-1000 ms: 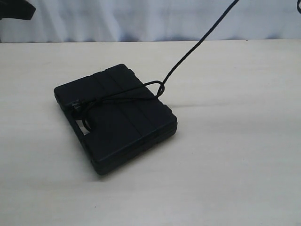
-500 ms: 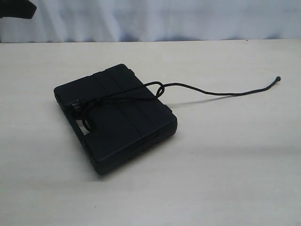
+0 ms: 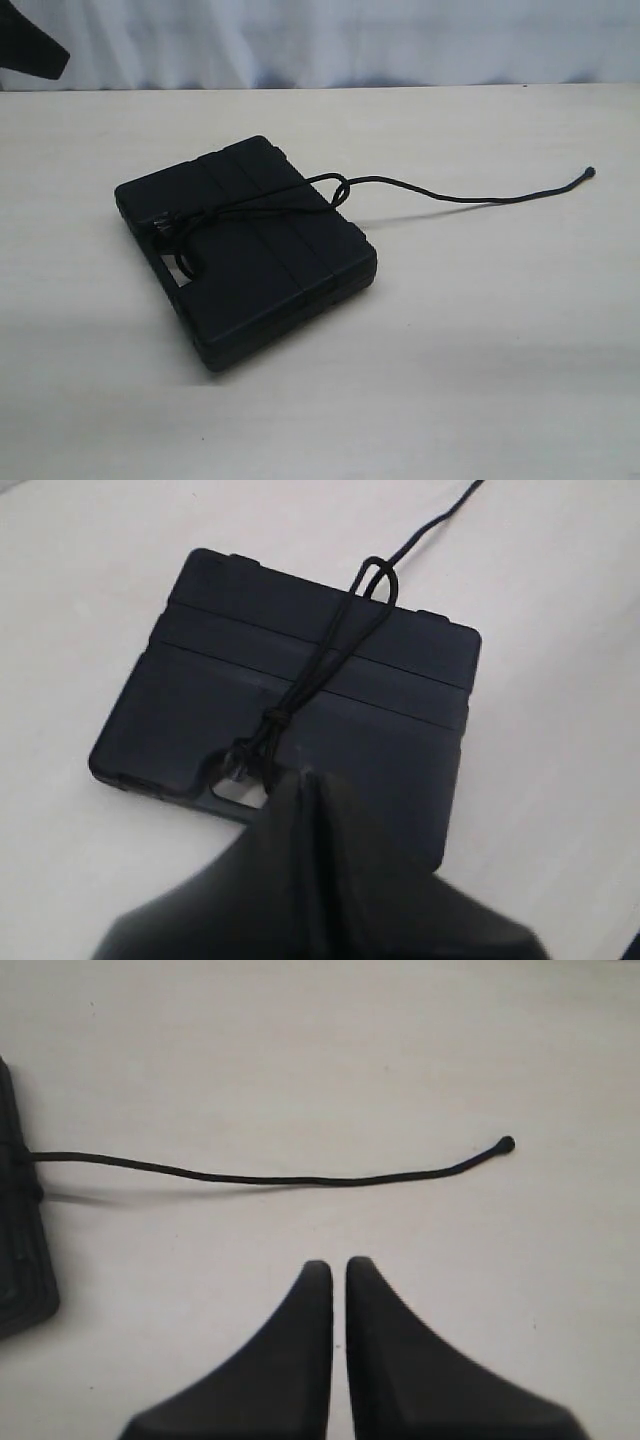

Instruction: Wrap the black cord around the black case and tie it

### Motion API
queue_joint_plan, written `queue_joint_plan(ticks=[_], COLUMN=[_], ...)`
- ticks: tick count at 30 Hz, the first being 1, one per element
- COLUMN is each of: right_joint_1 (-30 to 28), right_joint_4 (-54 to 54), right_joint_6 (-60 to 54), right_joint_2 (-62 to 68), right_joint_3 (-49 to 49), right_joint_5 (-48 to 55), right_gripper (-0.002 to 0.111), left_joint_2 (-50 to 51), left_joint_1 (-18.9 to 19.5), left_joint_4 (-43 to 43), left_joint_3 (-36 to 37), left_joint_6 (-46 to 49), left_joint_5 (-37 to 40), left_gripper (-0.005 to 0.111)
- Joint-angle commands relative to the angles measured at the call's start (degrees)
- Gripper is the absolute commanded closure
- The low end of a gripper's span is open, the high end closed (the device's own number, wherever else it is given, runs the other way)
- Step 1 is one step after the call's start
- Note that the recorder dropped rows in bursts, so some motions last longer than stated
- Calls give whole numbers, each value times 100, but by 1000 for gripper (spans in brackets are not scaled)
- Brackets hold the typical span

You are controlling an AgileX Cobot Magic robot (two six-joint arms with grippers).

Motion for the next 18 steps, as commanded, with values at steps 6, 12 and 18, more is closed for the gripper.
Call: queue_joint_plan(ticks=[6,12,18], right_joint_1=[-2,-2,-2], right_joint_4=[-677,-549,173], right_joint_6=[821,485,-123], right_joint_2=[-553,-1458,-2667], right_joint_3=[139,1013,2083], right_joint_5=[428,-766,-2396], right_gripper=[104,104,104], left_joint_2=[-576,-1718,-2570], left_joint_1=[17,17,17], left_joint_4=[95,95,-31], left_joint_3=[194,1303,2250], left_joint_6=[-435,-485,-504], left_joint_5=[10,-1749,-3315], left_gripper=[107,107,107])
